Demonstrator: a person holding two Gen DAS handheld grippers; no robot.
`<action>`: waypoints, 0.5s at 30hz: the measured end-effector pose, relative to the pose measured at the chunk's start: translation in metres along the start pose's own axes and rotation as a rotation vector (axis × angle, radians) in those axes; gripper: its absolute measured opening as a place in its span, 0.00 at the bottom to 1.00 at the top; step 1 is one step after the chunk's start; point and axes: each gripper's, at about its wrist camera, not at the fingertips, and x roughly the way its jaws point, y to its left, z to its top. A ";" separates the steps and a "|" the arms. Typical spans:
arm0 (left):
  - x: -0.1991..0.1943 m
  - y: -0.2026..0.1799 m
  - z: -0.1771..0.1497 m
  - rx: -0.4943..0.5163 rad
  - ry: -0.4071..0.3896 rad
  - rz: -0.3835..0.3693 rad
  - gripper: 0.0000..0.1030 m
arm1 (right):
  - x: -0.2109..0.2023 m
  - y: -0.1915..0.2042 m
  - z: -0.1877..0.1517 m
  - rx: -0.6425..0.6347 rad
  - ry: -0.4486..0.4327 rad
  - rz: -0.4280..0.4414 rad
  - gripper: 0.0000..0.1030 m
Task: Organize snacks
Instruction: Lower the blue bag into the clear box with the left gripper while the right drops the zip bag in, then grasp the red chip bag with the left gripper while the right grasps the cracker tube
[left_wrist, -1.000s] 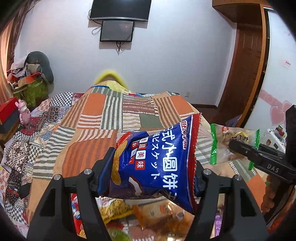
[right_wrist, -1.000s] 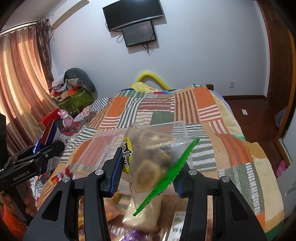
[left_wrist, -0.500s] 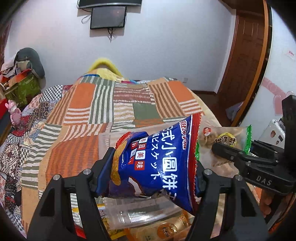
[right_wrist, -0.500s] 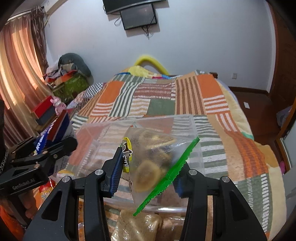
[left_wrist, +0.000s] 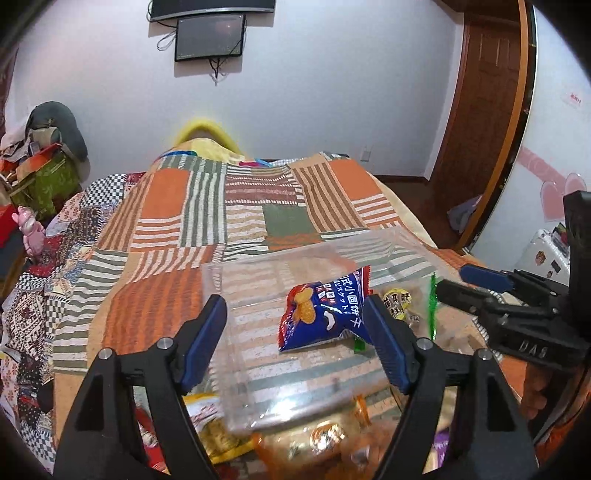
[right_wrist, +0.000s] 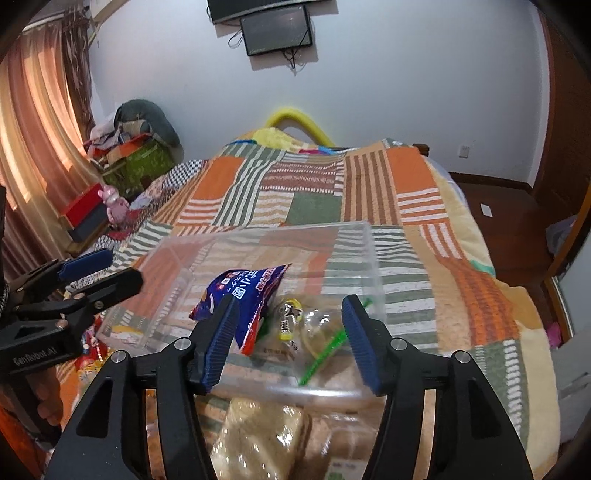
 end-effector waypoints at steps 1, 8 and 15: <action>-0.008 0.003 -0.001 -0.003 -0.007 0.007 0.77 | -0.004 -0.001 0.000 0.003 -0.006 -0.002 0.53; -0.053 0.037 -0.012 -0.039 -0.017 0.063 0.82 | -0.039 -0.011 -0.011 0.017 -0.034 -0.024 0.53; -0.074 0.076 -0.041 -0.054 0.035 0.164 0.82 | -0.060 -0.015 -0.029 0.016 -0.029 -0.057 0.53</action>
